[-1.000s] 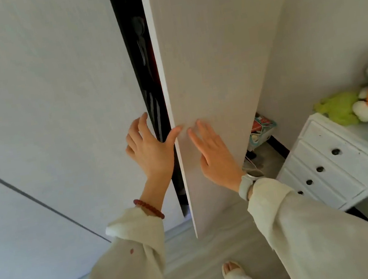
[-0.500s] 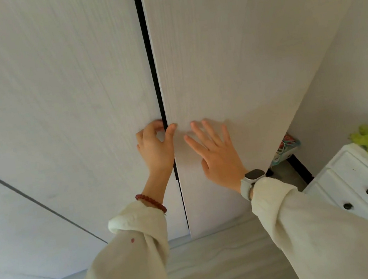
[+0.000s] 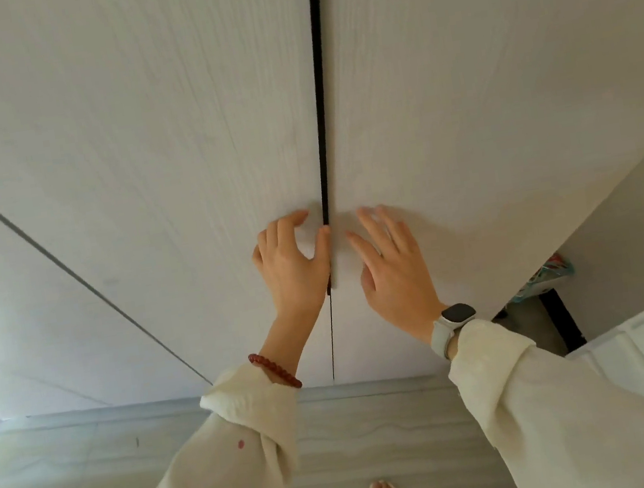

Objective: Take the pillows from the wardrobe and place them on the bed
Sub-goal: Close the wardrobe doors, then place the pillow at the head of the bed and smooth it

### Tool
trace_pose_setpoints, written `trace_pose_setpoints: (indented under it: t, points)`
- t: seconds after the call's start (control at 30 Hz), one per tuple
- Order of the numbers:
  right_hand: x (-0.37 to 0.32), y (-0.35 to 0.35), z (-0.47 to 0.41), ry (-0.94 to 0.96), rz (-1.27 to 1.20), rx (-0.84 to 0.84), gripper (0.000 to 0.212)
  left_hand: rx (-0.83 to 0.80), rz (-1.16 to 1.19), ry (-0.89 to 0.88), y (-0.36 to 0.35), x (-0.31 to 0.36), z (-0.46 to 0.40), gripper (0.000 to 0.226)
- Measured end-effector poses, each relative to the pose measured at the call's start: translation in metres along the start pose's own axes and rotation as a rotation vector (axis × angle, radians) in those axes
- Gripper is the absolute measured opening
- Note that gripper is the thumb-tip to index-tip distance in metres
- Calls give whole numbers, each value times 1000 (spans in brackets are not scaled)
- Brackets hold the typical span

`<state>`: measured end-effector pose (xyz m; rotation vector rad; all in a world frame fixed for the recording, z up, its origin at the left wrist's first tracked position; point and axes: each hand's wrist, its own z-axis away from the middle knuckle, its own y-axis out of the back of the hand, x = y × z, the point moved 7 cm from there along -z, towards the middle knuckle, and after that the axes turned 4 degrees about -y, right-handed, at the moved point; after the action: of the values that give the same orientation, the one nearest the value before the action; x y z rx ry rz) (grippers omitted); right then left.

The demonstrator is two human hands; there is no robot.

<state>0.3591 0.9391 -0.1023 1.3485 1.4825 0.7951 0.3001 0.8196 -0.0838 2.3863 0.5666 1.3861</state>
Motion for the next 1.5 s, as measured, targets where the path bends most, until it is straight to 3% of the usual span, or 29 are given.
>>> trace_pose_setpoints:
  t: [0.07, 0.17, 0.37, 0.7, 0.97, 1.13, 1.3, 1.5]
  points:
    - [-15, -18, 13, 60, -144, -71, 41, 6, -54, 74, 13, -27, 26, 27]
    - [-47, -61, 34, 135, -324, -310, 38, 22, -147, 267, 41, -79, 79, 28]
    - [-152, -138, 88, 416, -391, -699, 35, 91, -402, 712, 135, -164, 210, 35]
    - [-310, -171, 254, 912, -301, -1101, 34, 545, -595, 1235, 287, -150, 452, 31]
    - [-432, -132, 407, 1385, -275, -1210, 33, 924, -733, 1533, 385, -82, 632, 28]
    - [-500, -105, 517, 1680, -257, -1237, 35, 993, -852, 1746, 434, -30, 741, 34]
    - [-578, -78, 622, 1986, -247, -1118, 42, 917, -873, 1919, 488, -10, 826, 52]
    - [-637, -96, 744, 2348, -87, -934, 73, 679, -798, 2116, 514, -27, 907, 84]
